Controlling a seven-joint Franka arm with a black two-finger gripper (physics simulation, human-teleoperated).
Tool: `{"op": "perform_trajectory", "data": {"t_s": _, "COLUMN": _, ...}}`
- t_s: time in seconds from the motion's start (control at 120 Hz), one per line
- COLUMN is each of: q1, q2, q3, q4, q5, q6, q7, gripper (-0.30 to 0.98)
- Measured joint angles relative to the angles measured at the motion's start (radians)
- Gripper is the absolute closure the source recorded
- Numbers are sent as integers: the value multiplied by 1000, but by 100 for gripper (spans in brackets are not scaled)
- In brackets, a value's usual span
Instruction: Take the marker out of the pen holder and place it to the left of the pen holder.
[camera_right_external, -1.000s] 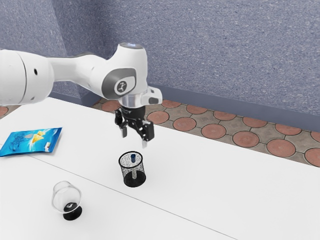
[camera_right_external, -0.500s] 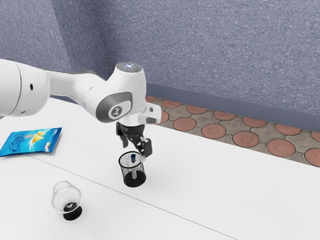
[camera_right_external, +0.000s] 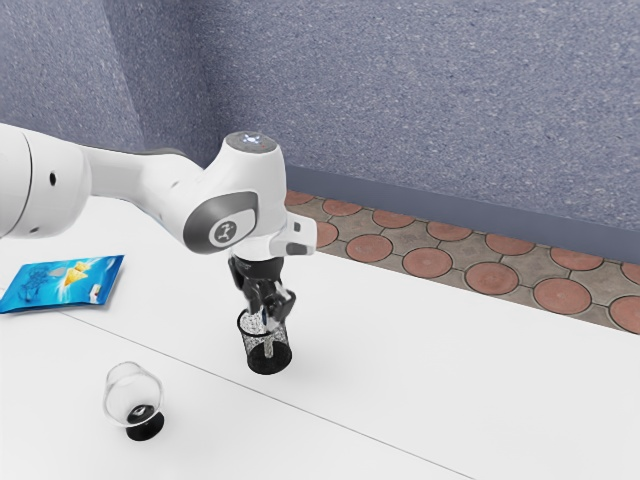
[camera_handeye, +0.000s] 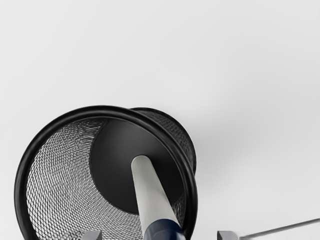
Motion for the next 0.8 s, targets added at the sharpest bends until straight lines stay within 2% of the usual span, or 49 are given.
{"op": "perform_trajectory", "data": {"t_s": 0.092, "q1": 0, "q2": 0, "q3": 0, "q4": 0, "q5": 1, "q6": -1, "q7": 0, "gripper": 57}}
{"op": "perform_trajectory", "data": {"t_s": 0.208, "q1": 0, "q2": -2, "q3": 1, "q4": 0, "q5": 3, "q6": 0, "q7": -1, "gripper": 68}}
{"op": "perform_trajectory", "data": {"t_s": 0.333, "q1": 0, "q2": -4, "q3": 2, "q4": 7, "q5": 8, "q6": -6, "q7": -6, "gripper": 73}}
{"op": "perform_trajectory", "data": {"t_s": 0.4, "q1": 1, "q2": -4, "q3": 4, "q4": 70, "q5": 11, "q6": -46, "q7": -10, "gripper": 75}}
{"op": "perform_trajectory", "data": {"t_s": 0.533, "q1": 3, "q2": -5, "q3": 8, "q4": 257, "q5": 14, "q6": -237, "q7": -14, "gripper": 77}}
{"op": "perform_trajectory", "data": {"t_s": 0.667, "q1": 3, "q2": 37, "q3": 11, "q4": 459, "q5": 19, "q6": -519, "q7": -26, "gripper": 78}}
{"op": "perform_trajectory", "data": {"t_s": 0.8, "q1": 1, "q2": 104, "q3": 64, "q4": 550, "q5": 20, "q6": -776, "q7": -54, "gripper": 78}}
